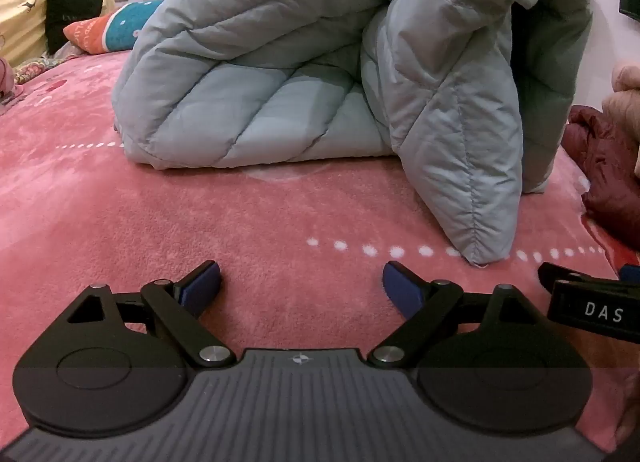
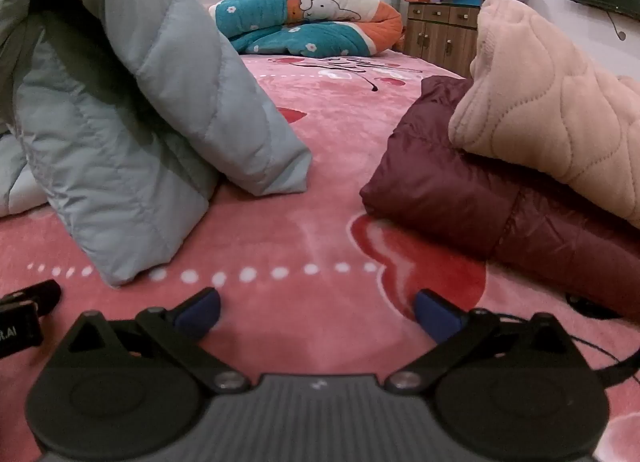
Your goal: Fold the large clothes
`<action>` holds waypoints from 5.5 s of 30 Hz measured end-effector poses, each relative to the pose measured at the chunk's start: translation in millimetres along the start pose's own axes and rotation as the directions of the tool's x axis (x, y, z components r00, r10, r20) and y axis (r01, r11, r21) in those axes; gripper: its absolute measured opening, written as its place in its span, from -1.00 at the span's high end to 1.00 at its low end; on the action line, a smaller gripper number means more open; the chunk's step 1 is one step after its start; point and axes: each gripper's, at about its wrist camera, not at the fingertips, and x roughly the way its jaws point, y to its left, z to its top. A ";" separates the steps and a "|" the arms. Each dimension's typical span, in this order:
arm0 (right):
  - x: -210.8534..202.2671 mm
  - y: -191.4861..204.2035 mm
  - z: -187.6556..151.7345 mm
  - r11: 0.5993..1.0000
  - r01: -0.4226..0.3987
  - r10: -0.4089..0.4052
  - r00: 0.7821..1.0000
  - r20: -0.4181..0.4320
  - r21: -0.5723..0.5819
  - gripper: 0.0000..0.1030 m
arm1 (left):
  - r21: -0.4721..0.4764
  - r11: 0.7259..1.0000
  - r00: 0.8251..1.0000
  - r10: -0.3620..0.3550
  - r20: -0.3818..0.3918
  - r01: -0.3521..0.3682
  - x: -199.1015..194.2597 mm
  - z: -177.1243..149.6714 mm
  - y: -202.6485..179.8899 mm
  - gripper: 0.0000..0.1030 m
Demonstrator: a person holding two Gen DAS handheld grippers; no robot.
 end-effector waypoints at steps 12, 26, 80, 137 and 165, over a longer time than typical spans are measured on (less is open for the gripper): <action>-9.5 2.3 1.7 1.000 -0.001 0.001 1.000 -0.010 -0.016 -0.99 | 0.026 0.999 0.999 -0.043 -0.004 0.043 -25.5 -10.5 2.9 -1.00; -79.6 8.2 0.8 0.998 -0.030 0.034 0.996 0.085 -0.055 -0.99 | 0.038 0.998 0.996 0.050 0.074 -0.053 -142.0 11.2 58.9 -1.00; -336.2 66.5 46.9 0.954 -0.206 0.288 0.825 0.486 -0.216 -0.99 | -0.155 0.957 0.865 0.289 0.411 -0.246 -325.5 40.5 122.9 -1.00; -149.1 -49.5 -11.0 0.990 -0.073 0.057 0.989 0.139 0.118 -0.98 | 0.310 0.951 0.946 -0.091 0.311 -0.011 -247.5 39.9 33.0 -1.00; -91.8 -88.9 -6.6 0.935 -0.143 0.139 0.990 0.038 0.325 -0.99 | 0.156 0.987 0.944 -0.094 0.317 0.046 -71.6 92.5 -16.1 -0.25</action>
